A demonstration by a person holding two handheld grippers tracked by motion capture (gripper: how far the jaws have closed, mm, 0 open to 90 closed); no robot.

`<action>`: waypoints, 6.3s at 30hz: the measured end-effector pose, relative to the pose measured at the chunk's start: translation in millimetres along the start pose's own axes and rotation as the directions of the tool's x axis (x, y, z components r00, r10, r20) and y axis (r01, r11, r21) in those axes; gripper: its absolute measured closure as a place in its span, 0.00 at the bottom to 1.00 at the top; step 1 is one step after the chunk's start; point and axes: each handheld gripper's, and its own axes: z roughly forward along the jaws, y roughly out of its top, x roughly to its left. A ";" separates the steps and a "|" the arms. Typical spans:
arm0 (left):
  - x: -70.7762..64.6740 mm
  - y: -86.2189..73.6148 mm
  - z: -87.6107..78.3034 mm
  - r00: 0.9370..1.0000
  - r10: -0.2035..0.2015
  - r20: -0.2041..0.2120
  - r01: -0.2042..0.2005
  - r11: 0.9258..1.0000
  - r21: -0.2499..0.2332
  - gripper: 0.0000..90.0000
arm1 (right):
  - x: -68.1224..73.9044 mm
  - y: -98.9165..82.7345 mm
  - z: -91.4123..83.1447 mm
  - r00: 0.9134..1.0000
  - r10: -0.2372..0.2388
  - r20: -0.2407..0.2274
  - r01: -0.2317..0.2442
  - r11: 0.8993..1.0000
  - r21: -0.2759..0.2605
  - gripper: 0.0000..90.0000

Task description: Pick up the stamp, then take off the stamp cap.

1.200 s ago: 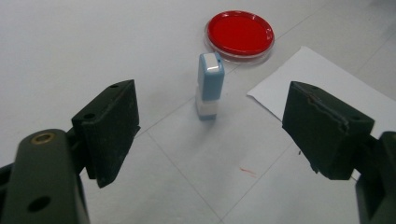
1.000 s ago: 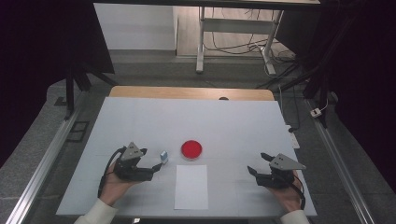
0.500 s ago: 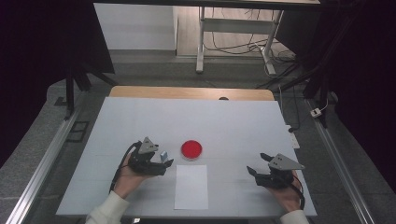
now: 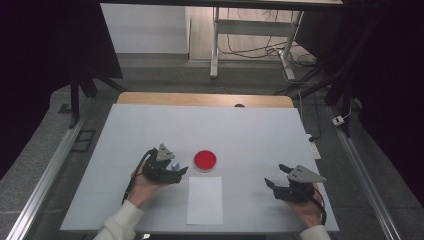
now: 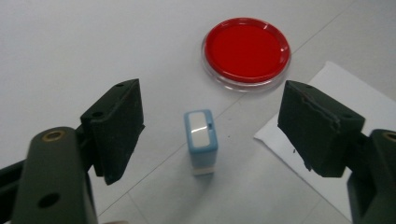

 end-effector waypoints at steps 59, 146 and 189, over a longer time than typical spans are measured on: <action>5.6 -8.8 -9.9 0.997 -0.042 0.063 0.044 0.998 -0.038 0.84 | 1.4 -1.2 0.5 1.000 -0.009 0.008 0.009 1.000 -0.004 0.29; -42.3 34.4 -24.0 0.942 -0.024 0.334 0.105 0.968 -0.229 0.84 | 17.2 4.8 1.7 1.000 -0.006 0.017 0.007 0.999 -0.039 0.31; -52.2 32.2 -10.6 0.940 -0.021 0.341 0.091 0.978 -0.189 0.84 | 58.5 26.7 24.2 0.997 -0.009 -0.075 0.003 0.997 -0.077 0.34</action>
